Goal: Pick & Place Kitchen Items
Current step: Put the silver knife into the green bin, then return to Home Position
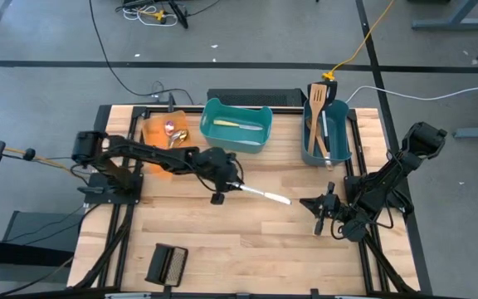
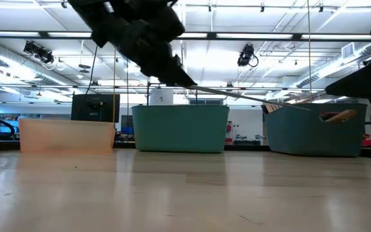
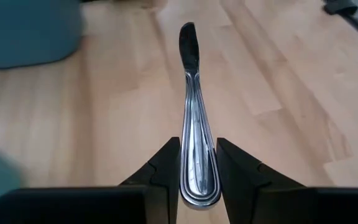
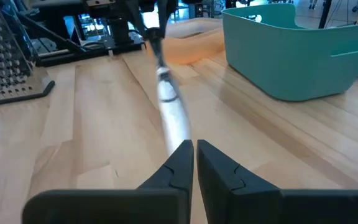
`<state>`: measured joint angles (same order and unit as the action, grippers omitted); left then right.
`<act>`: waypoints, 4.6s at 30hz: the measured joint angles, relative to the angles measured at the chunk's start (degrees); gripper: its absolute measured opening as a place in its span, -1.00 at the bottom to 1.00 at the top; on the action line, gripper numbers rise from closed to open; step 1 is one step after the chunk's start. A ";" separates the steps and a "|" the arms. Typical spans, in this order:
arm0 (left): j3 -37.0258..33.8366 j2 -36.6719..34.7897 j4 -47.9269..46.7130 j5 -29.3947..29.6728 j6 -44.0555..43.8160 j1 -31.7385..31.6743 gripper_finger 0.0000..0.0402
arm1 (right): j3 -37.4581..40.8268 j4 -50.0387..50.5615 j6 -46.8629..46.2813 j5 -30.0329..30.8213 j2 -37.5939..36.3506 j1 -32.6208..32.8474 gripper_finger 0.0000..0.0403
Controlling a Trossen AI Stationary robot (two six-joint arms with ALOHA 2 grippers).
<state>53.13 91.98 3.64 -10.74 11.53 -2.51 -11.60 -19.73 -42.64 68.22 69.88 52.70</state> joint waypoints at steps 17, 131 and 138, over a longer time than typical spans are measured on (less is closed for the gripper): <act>-10.86 -17.39 -0.77 4.52 0.13 -11.68 -0.56 | 0.00 -0.30 -1.92 0.34 -0.02 -0.05 -0.84; -49.82 -81.40 -7.77 16.85 -17.16 0.13 0.50 | 10.71 -8.95 34.40 -34.67 -41.58 -50.40 -0.84; -49.71 -90.52 -10.14 16.41 -15.75 2.45 0.50 | 10.71 -8.50 35.75 -33.78 -45.04 -50.62 -0.84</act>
<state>3.42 1.46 -6.50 5.67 -4.22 -0.06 -0.89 -28.23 -6.88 34.44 24.85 2.08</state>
